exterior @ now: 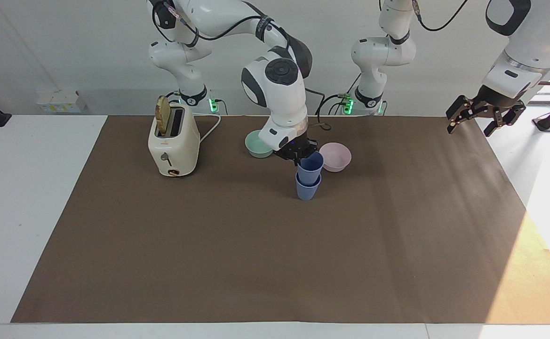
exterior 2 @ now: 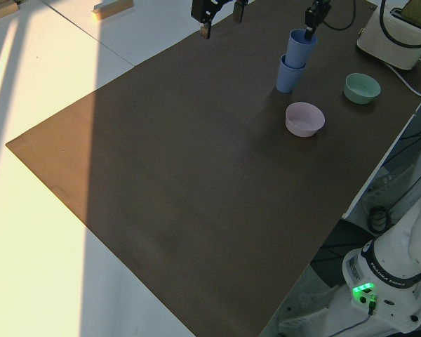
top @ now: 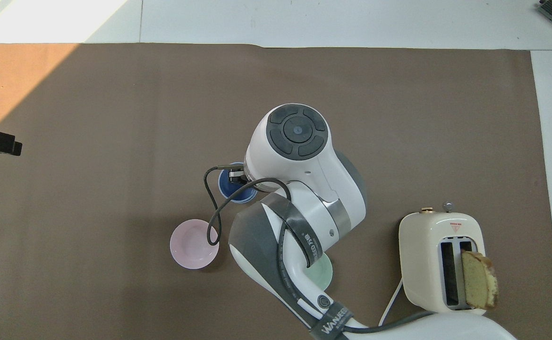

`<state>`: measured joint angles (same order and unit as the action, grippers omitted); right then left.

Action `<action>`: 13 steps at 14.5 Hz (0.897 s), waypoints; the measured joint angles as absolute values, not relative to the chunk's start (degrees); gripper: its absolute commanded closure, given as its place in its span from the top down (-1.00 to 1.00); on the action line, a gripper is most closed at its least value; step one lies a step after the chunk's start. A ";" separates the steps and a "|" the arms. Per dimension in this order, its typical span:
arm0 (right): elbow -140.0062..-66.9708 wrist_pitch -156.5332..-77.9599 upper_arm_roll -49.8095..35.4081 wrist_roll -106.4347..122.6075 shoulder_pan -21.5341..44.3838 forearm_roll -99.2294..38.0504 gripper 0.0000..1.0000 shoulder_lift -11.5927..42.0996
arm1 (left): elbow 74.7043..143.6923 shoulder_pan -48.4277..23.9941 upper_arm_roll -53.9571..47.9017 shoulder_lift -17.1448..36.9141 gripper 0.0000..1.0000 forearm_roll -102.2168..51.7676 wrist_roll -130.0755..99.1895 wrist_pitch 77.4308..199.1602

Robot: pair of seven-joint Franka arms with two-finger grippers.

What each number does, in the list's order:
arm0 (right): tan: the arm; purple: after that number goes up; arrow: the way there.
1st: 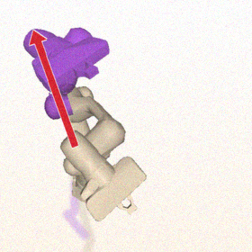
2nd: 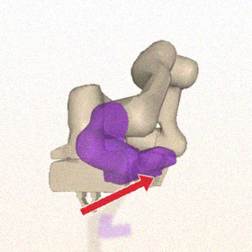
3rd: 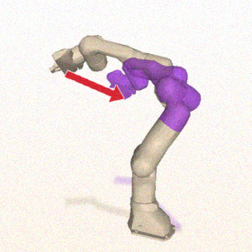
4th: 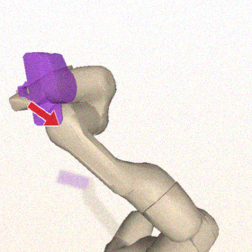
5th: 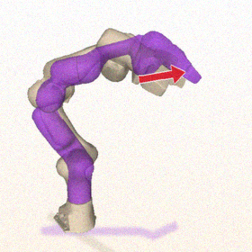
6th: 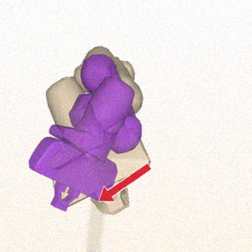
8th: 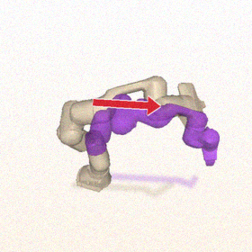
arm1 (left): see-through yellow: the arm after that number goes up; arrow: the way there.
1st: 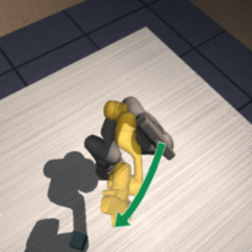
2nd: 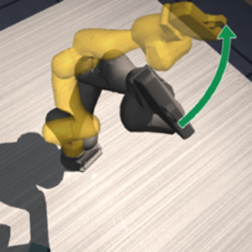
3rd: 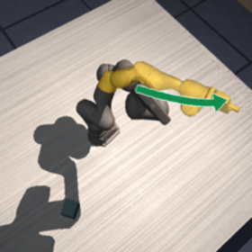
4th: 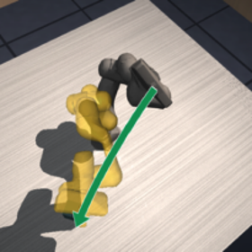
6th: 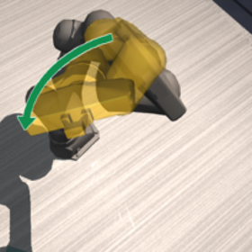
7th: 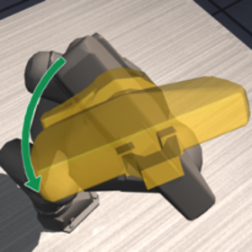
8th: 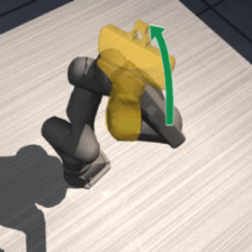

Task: Stack blue cups with both arms
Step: 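Lower the cup into the centered cup and open the right gripper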

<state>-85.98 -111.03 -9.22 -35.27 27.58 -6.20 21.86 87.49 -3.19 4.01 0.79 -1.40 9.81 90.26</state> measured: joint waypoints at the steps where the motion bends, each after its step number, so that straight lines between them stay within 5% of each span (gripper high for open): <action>1: -85.99 -111.06 -9.20 -35.28 27.56 -6.21 1.00 21.86 | 87.48 -3.19 4.01 0.79 1.00 -1.40 9.81 90.26; 7: -85.13 -110.97 -8.88 -35.26 26.48 -6.15 1.00 21.57 | 87.48 -3.19 4.01 0.79 1.00 -1.40 9.81 90.26; 13: -81.39 -99.44 -8.39 -23.77 16.82 -5.87 1.00 16.08 | 87.48 -3.19 4.01 0.79 1.00 -1.40 9.81 90.26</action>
